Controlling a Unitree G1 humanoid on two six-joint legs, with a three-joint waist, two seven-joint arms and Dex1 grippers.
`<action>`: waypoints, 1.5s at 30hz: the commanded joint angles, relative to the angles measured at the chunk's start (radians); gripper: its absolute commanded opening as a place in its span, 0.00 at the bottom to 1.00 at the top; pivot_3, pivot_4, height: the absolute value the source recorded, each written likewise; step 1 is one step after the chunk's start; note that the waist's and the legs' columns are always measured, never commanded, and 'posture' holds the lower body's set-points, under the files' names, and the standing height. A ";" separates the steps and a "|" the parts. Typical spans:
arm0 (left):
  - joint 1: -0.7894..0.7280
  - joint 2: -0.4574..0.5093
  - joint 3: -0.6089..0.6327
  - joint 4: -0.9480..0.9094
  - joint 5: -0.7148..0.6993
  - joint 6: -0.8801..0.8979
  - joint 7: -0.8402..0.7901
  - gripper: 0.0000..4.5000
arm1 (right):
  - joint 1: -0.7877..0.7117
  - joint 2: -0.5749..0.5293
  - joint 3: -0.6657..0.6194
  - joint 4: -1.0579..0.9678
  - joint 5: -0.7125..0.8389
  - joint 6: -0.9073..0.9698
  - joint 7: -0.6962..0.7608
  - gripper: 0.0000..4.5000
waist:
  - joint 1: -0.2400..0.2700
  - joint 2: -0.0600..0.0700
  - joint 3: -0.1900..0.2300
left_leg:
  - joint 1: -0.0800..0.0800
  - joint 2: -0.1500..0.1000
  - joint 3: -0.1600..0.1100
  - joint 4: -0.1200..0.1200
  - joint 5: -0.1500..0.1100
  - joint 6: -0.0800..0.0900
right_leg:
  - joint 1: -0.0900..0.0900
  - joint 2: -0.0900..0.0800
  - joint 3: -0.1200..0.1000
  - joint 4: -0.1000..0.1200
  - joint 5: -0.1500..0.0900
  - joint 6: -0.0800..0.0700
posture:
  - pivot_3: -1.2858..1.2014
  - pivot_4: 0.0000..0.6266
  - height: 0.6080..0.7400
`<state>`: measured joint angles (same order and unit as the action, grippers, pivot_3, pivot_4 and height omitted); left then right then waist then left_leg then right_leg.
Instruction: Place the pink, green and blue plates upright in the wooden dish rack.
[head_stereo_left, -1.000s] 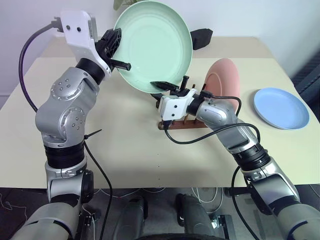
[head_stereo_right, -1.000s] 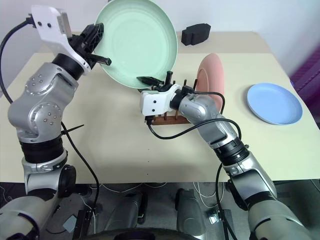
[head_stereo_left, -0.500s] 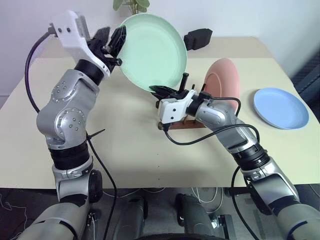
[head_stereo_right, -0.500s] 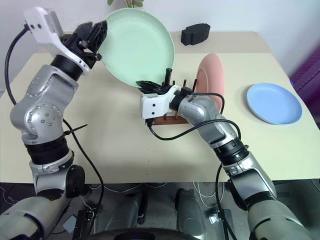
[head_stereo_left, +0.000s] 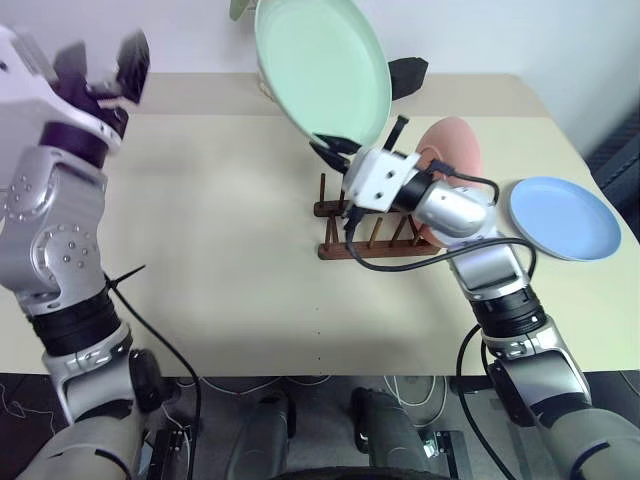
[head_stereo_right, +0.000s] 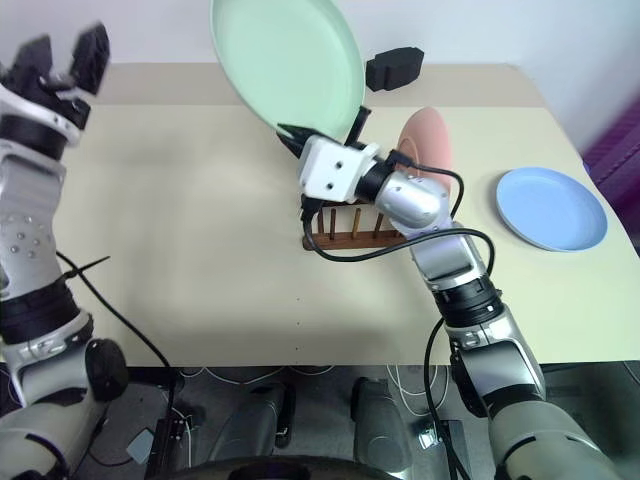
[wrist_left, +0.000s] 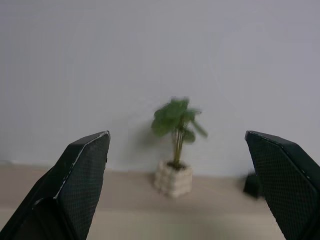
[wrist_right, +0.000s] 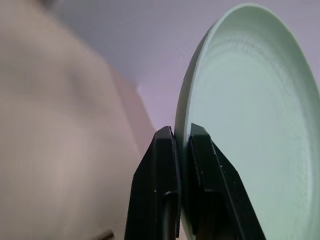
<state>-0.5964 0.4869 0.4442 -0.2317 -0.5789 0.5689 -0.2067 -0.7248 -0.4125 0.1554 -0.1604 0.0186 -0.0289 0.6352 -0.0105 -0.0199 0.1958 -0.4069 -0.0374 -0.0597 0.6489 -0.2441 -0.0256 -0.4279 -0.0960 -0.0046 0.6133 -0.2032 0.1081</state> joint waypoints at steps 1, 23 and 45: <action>0.033 -0.001 -0.031 -0.041 -0.001 -0.038 -0.047 0.99 | 0.012 -0.019 -0.097 -0.144 0.179 0.145 0.037 0.00 | 0.000 0.000 0.000 | 0.000 0.000 0.000 0.000 0.000 0.000 | 0.000 0.000 0.000 0.000 0.000 0.000 | 0.52 0.24 0.97; 0.384 0.092 -0.363 -0.159 0.017 -0.107 -0.539 0.99 | 0.170 -0.033 -0.488 -0.329 1.131 0.865 -0.343 0.00 | -0.002 0.001 0.000 | 0.000 0.003 0.001 0.000 -0.001 0.001 | 0.000 0.000 0.001 0.000 -0.002 -0.004 | 0.52 0.24 0.97; 0.409 0.085 -0.393 -0.182 0.024 -0.109 -0.561 0.99 | 0.237 -0.071 -0.492 -0.237 1.365 0.919 -0.531 0.00 | -0.002 0.001 0.000 | 0.000 0.003 0.001 0.000 -0.001 0.002 | 0.000 0.000 0.001 -0.001 -0.002 -0.004 | 0.52 0.24 0.97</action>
<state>-0.1877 0.5716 0.0512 -0.3688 -0.5555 0.4763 -0.7638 -0.4814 -0.4667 -0.3162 -0.3838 1.3423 0.8900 0.1168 -0.0120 -0.0190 0.1960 -0.4068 -0.0348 -0.0583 0.6486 -0.2448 -0.0238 -0.4280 -0.0960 -0.0036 0.6127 -0.2055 0.1040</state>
